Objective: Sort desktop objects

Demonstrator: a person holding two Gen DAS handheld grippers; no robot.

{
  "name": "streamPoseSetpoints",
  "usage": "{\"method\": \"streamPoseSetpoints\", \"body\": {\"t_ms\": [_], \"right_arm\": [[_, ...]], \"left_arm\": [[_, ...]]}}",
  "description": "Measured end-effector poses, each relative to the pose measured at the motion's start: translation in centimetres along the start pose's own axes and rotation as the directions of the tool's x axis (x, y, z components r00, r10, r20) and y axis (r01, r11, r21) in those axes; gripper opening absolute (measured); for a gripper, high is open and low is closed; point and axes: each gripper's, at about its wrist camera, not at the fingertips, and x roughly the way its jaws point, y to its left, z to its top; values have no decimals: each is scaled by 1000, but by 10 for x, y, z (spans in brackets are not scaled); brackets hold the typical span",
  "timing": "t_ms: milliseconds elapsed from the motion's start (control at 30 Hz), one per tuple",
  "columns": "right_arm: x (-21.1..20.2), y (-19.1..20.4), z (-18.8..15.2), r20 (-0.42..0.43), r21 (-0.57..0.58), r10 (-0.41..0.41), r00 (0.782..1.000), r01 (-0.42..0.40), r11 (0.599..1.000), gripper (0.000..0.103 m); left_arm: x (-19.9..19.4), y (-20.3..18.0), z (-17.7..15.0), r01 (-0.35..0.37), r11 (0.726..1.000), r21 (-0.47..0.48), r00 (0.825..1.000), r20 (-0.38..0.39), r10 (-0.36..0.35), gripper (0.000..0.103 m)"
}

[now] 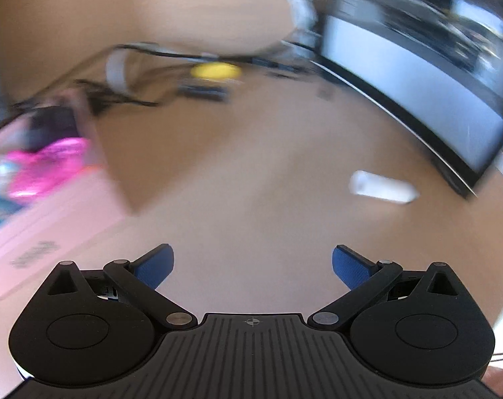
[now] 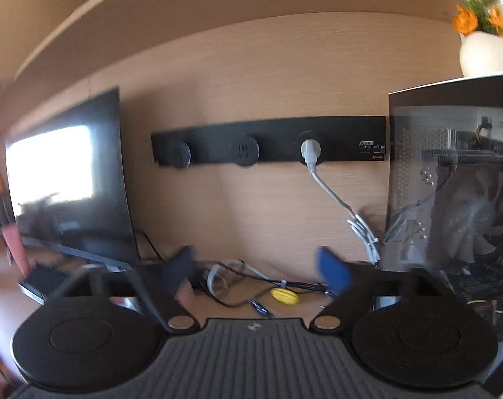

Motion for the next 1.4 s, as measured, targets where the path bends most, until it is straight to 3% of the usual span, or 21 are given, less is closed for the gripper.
{"method": "streamPoseSetpoints", "body": {"t_ms": [100, 167, 333, 467, 533, 667, 767, 833, 900, 933, 1000, 1033, 1067, 1167, 1200, 1300, 1400], "right_arm": [[1, 1, -18, 47, -48, -25, 999, 27, 998, 103], [6, 2, -42, 51, -40, -70, 996, 72, 997, 103], [32, 10, -88, -52, -24, -119, 992, 118, 993, 103], [35, 14, -112, -127, 15, -93, 988, 95, 995, 103], [42, 16, -123, -171, 18, -81, 982, 85, 996, 103], [56, 19, -134, -114, -16, -192, 975, 191, 981, 103], [80, 14, -133, -83, -33, -281, 956, 279, 960, 103], [105, 5, -132, -109, -20, -319, 941, 319, 947, 103], [143, -5, -131, -210, -47, -387, 898, 386, 921, 103], [160, -12, -131, -256, -39, -418, 872, 422, 906, 96], [190, -30, -133, -315, 48, -447, 837, 484, 874, 64], [203, -37, -135, -350, 83, -434, 830, 489, 869, 40], [216, -45, -138, -389, 125, -419, 821, 498, 858, 36], [240, -58, -145, -403, 171, -517, 755, 617, 768, 36], [246, -60, -148, -398, 155, -571, 718, 667, 729, 36], [256, -62, -155, -394, 107, -644, 656, 728, 677, 37], [261, -70, -160, -428, 92, -638, 640, 733, 674, 37]], "left_arm": [[-18, 24, 5, -39, 997, -72, 998, 52, 43, 103], [-21, 32, 9, -54, 992, -111, 997, 43, 59, 103], [-13, 24, 18, -76, 987, -140, 997, -11, 75, 103], [-10, 17, 22, -79, 990, -114, 997, 7, 80, 103], [-15, 19, 23, -84, 990, -114, 995, 51, 90, 103], [-37, 31, 21, -102, 982, -157, 979, 159, 128, 103], [-55, 43, 18, -119, 971, -206, 972, 175, 156, 103], [-64, 51, 14, -142, 961, -238, 969, 165, 184, 103], [-73, 58, 11, -156, 951, -267, 966, 158, 203, 103], [-76, 60, 8, -162, 945, -283, 966, 153, 211, 103], [-83, 65, 3, -176, 936, -305, 963, 143, 228, 103], [-87, 67, 0, -187, 931, -314, 962, 135, 239, 103], [-89, 70, -3, -196, 927, -320, 961, 127, 247, 103], [-95, 74, -15, -238, 909, -341, 952, 102, 287, 103], [-97, 76, -19, -250, 902, -351, 949, 93, 300, 103], [-103, 85, -34, -283, 875, -393, 940, 66, 333, 103], [-106, 90, -43, -307, 854, -420, 933, 44, 357, 103]]}}
